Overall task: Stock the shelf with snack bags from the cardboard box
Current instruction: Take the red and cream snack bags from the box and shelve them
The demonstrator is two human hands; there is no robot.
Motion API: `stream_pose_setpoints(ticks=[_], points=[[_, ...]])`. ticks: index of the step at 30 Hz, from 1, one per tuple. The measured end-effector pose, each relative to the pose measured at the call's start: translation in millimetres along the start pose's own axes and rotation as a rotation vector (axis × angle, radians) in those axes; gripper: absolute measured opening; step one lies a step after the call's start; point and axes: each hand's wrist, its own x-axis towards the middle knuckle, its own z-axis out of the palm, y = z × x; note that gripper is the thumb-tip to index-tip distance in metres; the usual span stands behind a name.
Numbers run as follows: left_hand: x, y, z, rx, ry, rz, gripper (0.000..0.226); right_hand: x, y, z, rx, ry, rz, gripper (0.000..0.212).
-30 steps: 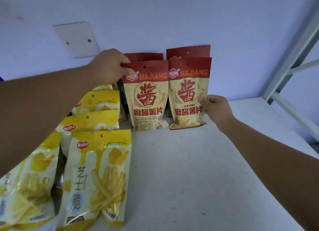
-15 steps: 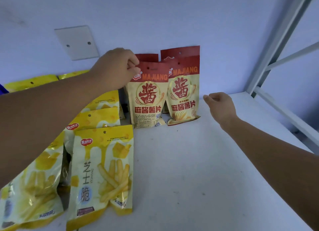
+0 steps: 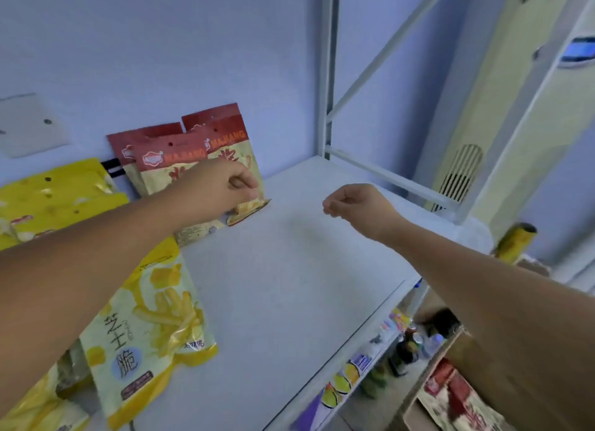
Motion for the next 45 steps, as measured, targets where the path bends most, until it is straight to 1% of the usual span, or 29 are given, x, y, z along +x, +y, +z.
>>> stream_pose_setpoints(ticks=[6, 11, 17, 22, 27, 31, 34, 40, 45], points=[[0.7, 63.2, 27.9, -0.013, -0.077, 0.104, 0.006, -55.9, 0.8, -52.6, -0.089, 0.098, 0.001, 0.019], [5.8, 121.1, 74.8, -0.056, -0.176, 0.150, 0.009, -100.9, 35.7, -102.0, -0.124, 0.149, 0.079, 0.015], [15.5, 203.7, 172.2, -0.084, -0.363, 0.241, 0.009, -168.6, 112.6, -154.1, -0.175, 0.180, 0.187, 0.015], [22.4, 280.8, 265.1, -0.117, -0.511, 0.276, 0.008, -217.5, 200.4, -213.1, -0.187, 0.186, 0.332, 0.016], [17.6, 331.9, 359.2, -0.094, -0.675, 0.268, 0.008, -267.9, 288.2, -252.7, -0.097, 0.206, 0.490, 0.018], [10.6, 345.0, 425.2, -0.064, -0.762, 0.235, 0.009, -293.9, 340.5, -269.2, -0.049, 0.170, 0.579, 0.015], [4.2, 341.4, 468.5, -0.075, -0.807, 0.158, 0.012, -308.0, 377.0, -272.2, -0.019, 0.156, 0.648, 0.013], [-9.1, 315.6, 545.8, -0.163, -0.792, -0.034, 0.017, -338.7, 435.8, -251.3, 0.113, 0.139, 0.759, 0.013], [-15.3, 281.4, 614.0, -0.211, -0.839, -0.149, 0.022, -357.5, 486.9, -229.9, 0.203, 0.197, 0.893, 0.016]])
